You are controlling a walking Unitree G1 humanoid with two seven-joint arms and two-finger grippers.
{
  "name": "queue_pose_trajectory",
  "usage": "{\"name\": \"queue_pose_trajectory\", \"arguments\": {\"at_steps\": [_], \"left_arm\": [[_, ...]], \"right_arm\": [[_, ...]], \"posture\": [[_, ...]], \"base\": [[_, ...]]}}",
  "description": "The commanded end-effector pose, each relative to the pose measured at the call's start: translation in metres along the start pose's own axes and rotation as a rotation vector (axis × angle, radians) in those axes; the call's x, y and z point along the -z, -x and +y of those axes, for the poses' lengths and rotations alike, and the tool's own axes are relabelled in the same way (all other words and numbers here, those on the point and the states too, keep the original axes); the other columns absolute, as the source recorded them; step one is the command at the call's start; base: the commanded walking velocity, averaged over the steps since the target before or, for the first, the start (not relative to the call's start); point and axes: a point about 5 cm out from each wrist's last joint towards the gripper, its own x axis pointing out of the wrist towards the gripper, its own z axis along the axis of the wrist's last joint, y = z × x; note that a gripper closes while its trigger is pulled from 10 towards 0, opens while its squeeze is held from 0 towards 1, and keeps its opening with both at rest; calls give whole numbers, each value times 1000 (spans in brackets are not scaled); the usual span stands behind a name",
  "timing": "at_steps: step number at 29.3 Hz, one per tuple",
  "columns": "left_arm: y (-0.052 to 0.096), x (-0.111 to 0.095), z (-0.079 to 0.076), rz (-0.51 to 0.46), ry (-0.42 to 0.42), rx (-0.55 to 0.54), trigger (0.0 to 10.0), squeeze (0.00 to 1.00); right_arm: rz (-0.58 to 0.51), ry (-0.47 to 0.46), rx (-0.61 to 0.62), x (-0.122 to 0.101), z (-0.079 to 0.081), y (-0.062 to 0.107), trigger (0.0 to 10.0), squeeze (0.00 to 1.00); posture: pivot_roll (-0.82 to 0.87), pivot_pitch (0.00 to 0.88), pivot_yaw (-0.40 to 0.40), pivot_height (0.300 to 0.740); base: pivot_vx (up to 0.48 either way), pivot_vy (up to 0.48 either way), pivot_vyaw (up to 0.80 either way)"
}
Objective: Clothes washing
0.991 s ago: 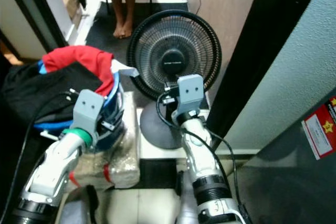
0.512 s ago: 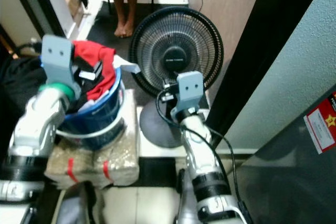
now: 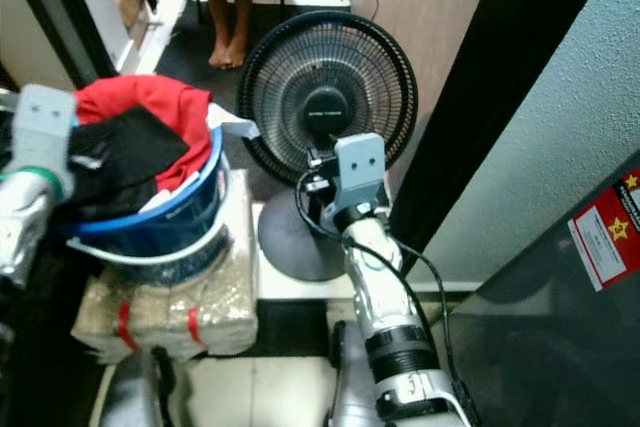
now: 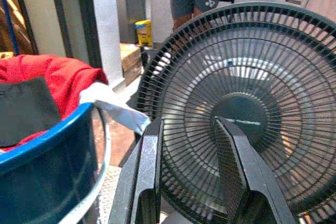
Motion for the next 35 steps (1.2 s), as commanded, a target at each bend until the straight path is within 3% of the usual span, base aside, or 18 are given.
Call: {"name": "queue_pose_trajectory", "arguments": {"at_steps": [1,3,4,5,8,10,14,15,16,17,18,19,24,25,28,29,35], "left_arm": [[3,11,-3,49,-19,28,10000,0],[14,59,-3,236,-66,30,10000,0],[14,59,-3,236,-66,30,10000,0],[18,74,-1,296,-73,13,10000,0],[20,86,2,338,-70,-15,10000,0],[21,96,10,364,-31,-101,10000,0],[24,98,20,341,18,-214,10000,0],[25,96,21,324,33,-228,7608,0],[25,96,21,324,33,-228,7608,0],[26,92,21,292,47,-246,8549,0],[27,89,22,269,57,-259,8549,0],[28,85,21,239,37,-264,6471,0],[29,83,20,222,19,-264,6471,0],[30,84,18,224,-29,-276,3294,0],[30,84,18,224,-29,-276,3294,0],[33,88,18,233,-73,-301,0,0],[38,95,19,241,-145,-334,0,0]], "right_arm": [[24,-2,-3,5,0,2,10000,0],[29,-10,-14,7,4,3,10000,0],[29,-10,-14,7,4,3,10000,0],[30,-11,-17,7,5,3,10000,0],[30,-11,-20,7,5,3,10000,0],[32,-9,-22,7,4,3,10000,0],[31,-10,-21,6,4,3,10000,0],[31,-11,-20,6,4,3,10000,0],[31,-11,-20,6,4,3,10000,0],[30,-12,-20,6,5,3,10000,0],[30,-13,-20,6,6,3,10000,0],[31,-14,-21,7,6,3,10000,0],[31,-15,-22,7,7,4,10000,0],[32,-15,-22,7,7,3,10000,0],[32,-15,-22,7,7,3,10000,0],[31,-15,-20,7,6,3,10000,0],[31,-15,-18,8,5,4,10000,0]], "posture": [[5,6,13,395],[2,9,9,395],[2,9,9,395],[3,8,7,395],[5,11,5,395],[7,13,7,395],[6,13,10,395],[6,15,11,395],[6,15,11,395],[6,15,10,395],[6,15,10,395],[9,15,11,395],[9,15,11,395],[7,14,15,395],[7,14,15,395],[5,14,17,395],[9,13,18,395]], "base": [[0,0,0],[0,0,0],[0,0,0],[0,0,0],[0,0,0],[0,0,0],[0,0,0],[0,0,0],[0,0,0],[0,0,0],[0,0,0],[0,0,0],[0,0,0],[0,0,0],[0,0,0],[0,0,0],[0,0,0]]}}
